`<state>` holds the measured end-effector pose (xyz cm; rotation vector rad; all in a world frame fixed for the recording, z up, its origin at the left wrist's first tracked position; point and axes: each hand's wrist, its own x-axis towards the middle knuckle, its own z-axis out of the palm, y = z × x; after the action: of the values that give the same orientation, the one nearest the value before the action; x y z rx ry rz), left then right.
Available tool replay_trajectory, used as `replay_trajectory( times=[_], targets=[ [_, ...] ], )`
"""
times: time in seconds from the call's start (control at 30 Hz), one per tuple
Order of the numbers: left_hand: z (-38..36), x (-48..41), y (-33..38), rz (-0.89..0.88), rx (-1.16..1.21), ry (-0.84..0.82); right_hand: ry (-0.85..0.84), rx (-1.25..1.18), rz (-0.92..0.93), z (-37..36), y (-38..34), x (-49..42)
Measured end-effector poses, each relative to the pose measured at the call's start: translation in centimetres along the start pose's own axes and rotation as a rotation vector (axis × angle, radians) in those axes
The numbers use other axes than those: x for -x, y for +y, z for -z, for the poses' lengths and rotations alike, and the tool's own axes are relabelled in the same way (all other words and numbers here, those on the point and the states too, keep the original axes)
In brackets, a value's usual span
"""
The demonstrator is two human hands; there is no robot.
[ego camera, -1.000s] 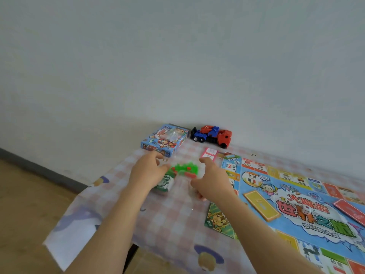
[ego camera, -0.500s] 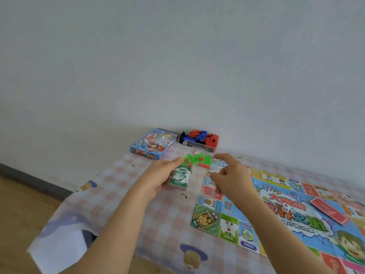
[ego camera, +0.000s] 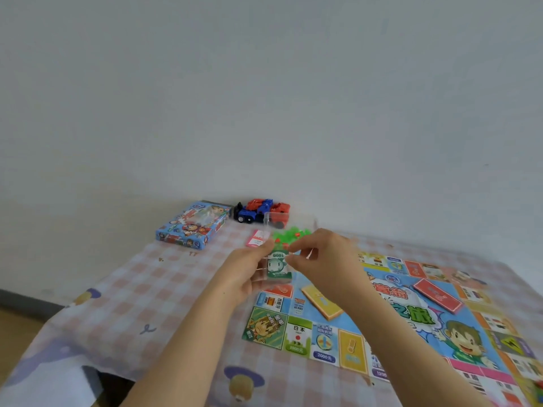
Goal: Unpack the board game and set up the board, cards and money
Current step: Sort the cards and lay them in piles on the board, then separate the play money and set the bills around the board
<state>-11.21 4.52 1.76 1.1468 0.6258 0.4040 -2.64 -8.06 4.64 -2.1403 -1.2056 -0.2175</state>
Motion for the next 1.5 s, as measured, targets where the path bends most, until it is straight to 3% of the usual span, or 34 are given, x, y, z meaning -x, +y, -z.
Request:
replay_trajectory(
  times=[0.53, 0.83, 1.23, 1.5],
  targets=[
    [-1.3, -0.8, -1.2, -0.030, -0.082, 0.008, -0.312, 0.120, -0.030, -0.3, 1.2, -0.5],
    [-1.2, -0.7, -0.7, 0.032, -0.008, 0.030, -0.234, 0.122, 0.000, -0.8, 0.7, -1.1],
    [-0.9, -0.9, -0.5, 0.010, -0.088, 0.082, -0.392, 0.189, -0.023, -0.6, -0.3, -1.9],
    [-1.0, -0.8, -0.5, -0.003, -0.058, 0.075, -0.349, 0.227, -0.023, -0.8, -0.3, -1.9]
  ],
)
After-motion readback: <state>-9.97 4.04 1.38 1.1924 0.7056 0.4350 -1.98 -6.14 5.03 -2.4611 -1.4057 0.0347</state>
